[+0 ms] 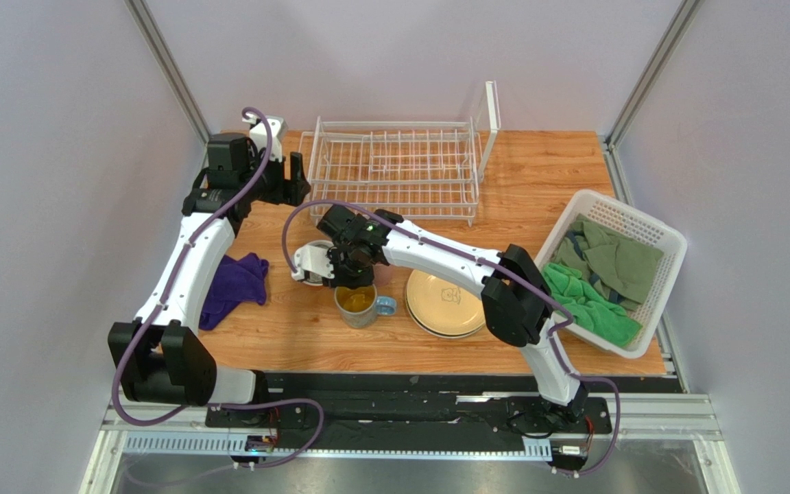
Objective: Unload the mixed dishes from the dish rack
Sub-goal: Place the cup at the center of the board.
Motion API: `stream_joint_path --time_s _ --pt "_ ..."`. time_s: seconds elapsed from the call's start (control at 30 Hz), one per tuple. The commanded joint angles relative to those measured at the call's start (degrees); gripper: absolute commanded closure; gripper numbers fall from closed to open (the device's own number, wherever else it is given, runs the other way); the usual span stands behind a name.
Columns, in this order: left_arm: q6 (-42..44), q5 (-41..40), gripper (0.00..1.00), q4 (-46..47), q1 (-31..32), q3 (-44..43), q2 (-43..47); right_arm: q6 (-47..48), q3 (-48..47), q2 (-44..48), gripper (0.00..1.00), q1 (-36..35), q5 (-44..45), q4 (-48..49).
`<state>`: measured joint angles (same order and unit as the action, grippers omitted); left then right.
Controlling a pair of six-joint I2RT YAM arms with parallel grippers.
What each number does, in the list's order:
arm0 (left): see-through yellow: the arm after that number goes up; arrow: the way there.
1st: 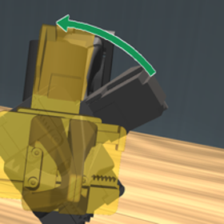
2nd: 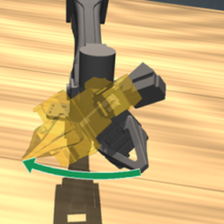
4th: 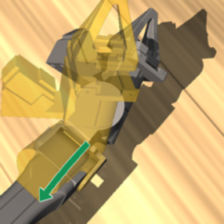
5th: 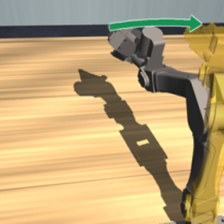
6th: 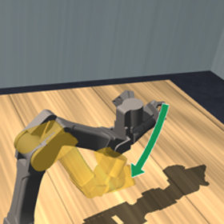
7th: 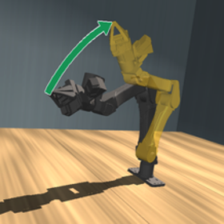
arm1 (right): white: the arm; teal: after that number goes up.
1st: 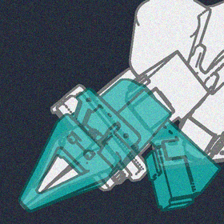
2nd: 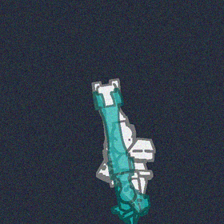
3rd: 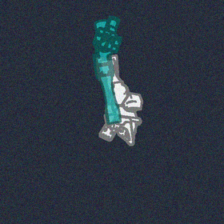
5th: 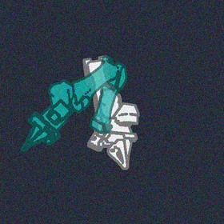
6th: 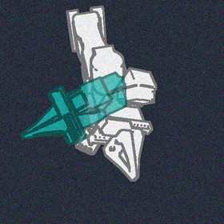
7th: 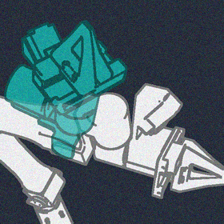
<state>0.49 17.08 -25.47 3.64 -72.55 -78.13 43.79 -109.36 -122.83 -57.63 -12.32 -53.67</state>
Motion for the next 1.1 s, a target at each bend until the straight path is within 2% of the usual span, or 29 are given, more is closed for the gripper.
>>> stream_joint_path --time_s 0.0,0.13,0.23,0.7,1.07 --pt "1.4 0.8 0.21 1.9 -0.5 -0.8 -0.4 0.6 -3.3 0.5 1.0 -0.4 -2.6 0.9" --pt "1.2 0.9 0.21 2.0 -0.6 -0.6 -0.4 0.6 -3.2 0.3 0.89 -0.3 -2.9 0.7" --pt "1.2 1.0 0.21 2.0 -0.6 -0.5 -0.4 0.6 -3.2 0.3 0.87 -0.3 -3.1 0.5" --pt "1.4 1.2 0.21 2.2 -0.7 0.4 -0.2 1.6 -2.2 -0.2 0.81 -0.3 -1.7 1.2" --pt "1.2 1.4 0.21 2.3 -0.7 0.6 0.0 2.5 -0.9 0.0 0.7 -0.3 0.4 2.8"
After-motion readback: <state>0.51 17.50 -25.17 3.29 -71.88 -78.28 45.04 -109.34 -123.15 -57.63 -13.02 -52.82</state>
